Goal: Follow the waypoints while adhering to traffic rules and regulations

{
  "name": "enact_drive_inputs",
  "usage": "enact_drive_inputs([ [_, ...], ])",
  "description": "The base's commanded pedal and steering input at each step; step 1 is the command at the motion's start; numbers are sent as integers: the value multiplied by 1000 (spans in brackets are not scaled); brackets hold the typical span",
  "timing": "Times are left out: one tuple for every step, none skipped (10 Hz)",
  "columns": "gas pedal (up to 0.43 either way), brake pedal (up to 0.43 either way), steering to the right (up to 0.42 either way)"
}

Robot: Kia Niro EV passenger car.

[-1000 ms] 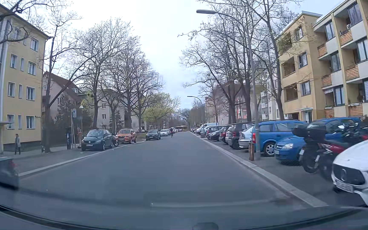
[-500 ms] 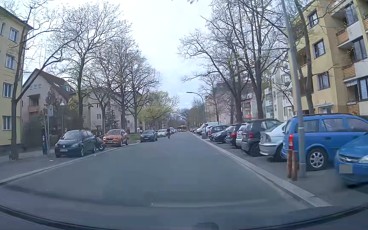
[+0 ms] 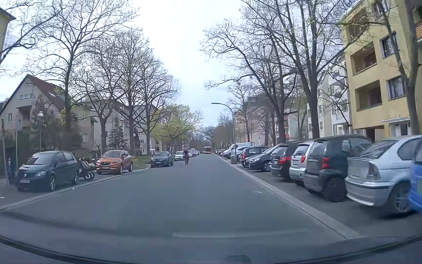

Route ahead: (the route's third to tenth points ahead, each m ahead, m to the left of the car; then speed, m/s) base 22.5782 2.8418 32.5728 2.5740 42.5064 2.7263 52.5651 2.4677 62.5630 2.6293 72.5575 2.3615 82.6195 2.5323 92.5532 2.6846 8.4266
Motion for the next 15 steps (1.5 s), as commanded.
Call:
enact_drive_inputs([
  [39,0,-1],
  [39,0,-8],
  [28,0,-12],
  [20,0,-14],
  [20,0,-14],
  [20,0,-14],
  [20,0,-14],
  [20,0,-14],
  [20,0,-14],
  [20,0,-12],
  [20,0,-11],
  [20,0,-10],
  [20,0,-10],
  [20,0,-10],
  [20,0,-10],
])
